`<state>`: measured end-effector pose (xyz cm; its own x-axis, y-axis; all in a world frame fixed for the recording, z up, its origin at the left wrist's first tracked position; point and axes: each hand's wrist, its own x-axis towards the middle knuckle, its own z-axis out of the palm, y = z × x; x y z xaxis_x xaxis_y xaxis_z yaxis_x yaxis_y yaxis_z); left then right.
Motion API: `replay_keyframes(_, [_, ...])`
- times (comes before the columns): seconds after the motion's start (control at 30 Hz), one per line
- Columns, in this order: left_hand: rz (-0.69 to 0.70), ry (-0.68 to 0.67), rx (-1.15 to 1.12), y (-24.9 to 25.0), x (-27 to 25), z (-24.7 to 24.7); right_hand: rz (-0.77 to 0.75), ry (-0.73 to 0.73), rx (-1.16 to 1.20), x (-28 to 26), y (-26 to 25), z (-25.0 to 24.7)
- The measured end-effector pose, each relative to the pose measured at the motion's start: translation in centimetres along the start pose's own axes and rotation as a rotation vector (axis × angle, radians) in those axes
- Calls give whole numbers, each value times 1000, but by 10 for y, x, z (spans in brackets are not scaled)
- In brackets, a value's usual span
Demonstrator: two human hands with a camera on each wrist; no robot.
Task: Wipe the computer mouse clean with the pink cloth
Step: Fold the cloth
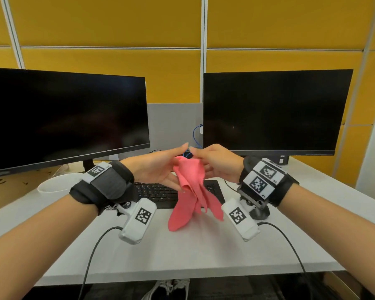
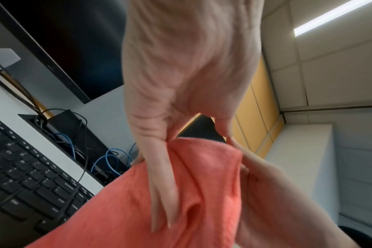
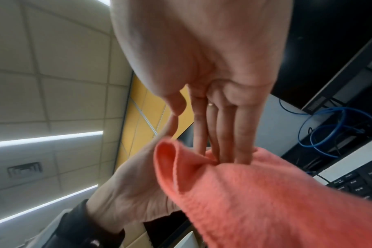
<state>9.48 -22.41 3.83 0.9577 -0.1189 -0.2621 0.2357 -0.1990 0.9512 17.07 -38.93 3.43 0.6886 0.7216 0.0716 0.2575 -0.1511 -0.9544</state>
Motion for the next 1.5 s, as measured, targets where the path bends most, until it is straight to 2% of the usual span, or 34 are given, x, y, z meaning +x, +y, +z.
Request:
replay_keyframes(0.13, [60, 97, 62, 2, 3, 2, 65, -33, -61, 0, -4, 5])
replay_keyframes(0.27, [113, 225, 169, -2, 1, 3, 96, 29, 129, 1, 4, 0])
replay_keyframes(0.4, [128, 370, 273, -4, 1, -1, 157, 106, 177, 3, 15, -5])
replay_keyframes(0.47, [148, 404, 303, -1, -1, 0, 238, 121, 217, 5, 22, -3])
replay_keyframes(0.53, [180, 395, 325, 3, -4, 6, 331, 15, 341, 5, 29, 6])
replay_keyframes(0.57, [198, 349, 315, 4, -4, 9, 336, -35, 464, 6, 32, 13])
replay_keyframes(0.67, [252, 185, 232, 7, -3, 20, 238, -23, 868, 8, 35, 29])
replay_keyframes(0.77, [260, 188, 201, 8, -2, 20, 196, -89, 1092, 11, 39, 29])
replay_keyframes(0.83, [253, 290, 246, 7, -5, 15, 236, -136, 1108, 13, 43, 22])
replay_keyframes(0.9, [278, 444, 373, 2, -4, 7, 218, -66, 1051, 18, 48, 18])
replay_keyframes(0.97, [309, 534, 533, -5, -3, 1, 165, 7, 1005, 21, 48, 17])
replay_keyframes(1.1, [226, 637, 726, -25, 3, -6, 156, 94, 800, 26, 42, 18])
replay_keyframes(1.23, [210, 685, 720, -38, 7, -6, 172, 138, 672, 30, 42, 19])
replay_keyframes(1.3, [194, 673, 692, -38, 8, -7, 177, 217, 635, 35, 45, 20])
replay_keyframes(1.4, [144, 746, 831, -38, 4, -7, 172, 276, 647, 37, 48, 19])
replay_keyframes(1.47, [245, 799, 944, -38, 3, -7, 171, 275, 652, 36, 50, 17])
replay_keyframes(1.5, [333, 773, 960, -38, 3, -7, 175, 276, 660, 36, 52, 16])
